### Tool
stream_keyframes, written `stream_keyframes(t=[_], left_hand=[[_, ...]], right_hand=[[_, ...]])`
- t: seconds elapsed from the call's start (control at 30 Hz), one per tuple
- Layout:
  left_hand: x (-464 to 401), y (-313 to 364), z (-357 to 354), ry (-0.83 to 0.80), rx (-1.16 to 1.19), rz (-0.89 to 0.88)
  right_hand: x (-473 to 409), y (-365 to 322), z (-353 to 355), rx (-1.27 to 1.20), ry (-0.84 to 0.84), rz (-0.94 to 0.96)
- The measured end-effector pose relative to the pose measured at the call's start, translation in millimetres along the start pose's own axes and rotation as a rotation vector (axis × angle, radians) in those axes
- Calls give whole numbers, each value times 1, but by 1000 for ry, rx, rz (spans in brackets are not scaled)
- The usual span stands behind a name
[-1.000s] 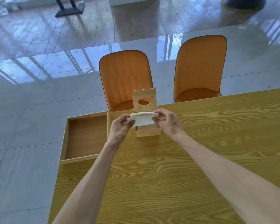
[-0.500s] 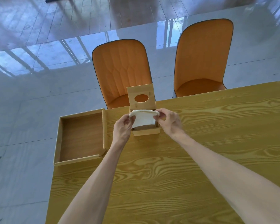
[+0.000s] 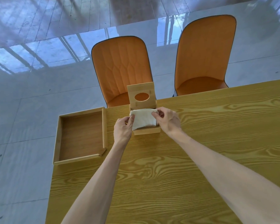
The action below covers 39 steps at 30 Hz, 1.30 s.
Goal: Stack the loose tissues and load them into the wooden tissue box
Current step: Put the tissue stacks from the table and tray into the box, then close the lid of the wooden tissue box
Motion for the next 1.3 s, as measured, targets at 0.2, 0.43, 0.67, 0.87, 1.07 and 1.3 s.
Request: stream_keyframes(t=[0.2,0.43,0.67,0.87,1.07,1.3], left_hand=[[-2,7,-3,154,-266,-20],[4,16,-14,216,-630,-189],[5,13,-13,247,-410,-112],[-6,13,0,167,-96,-4],[-37,52,22,66,160,1],[-61,84,27,-86,197,-3]], right_hand=[[-7,-3,-5,171,-9,-18],[-11,-9,-12,250,58,-40],[-12,-5,-13,93,77,-44],[-29,-7,7,-116,123,-100],[-61,-38,41,-276,12,-94],[-80,-44,40,-371,-63,-150]])
Point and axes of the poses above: each hand's wrist, its own x-axis away from the middle knuckle, its own z-axis out of the back of the hand, y = z × x, the point moved 1 cm from there along -x, towards the middle knuckle, and after that the axes turned 5 degrees about z, right-handed, at the moved point
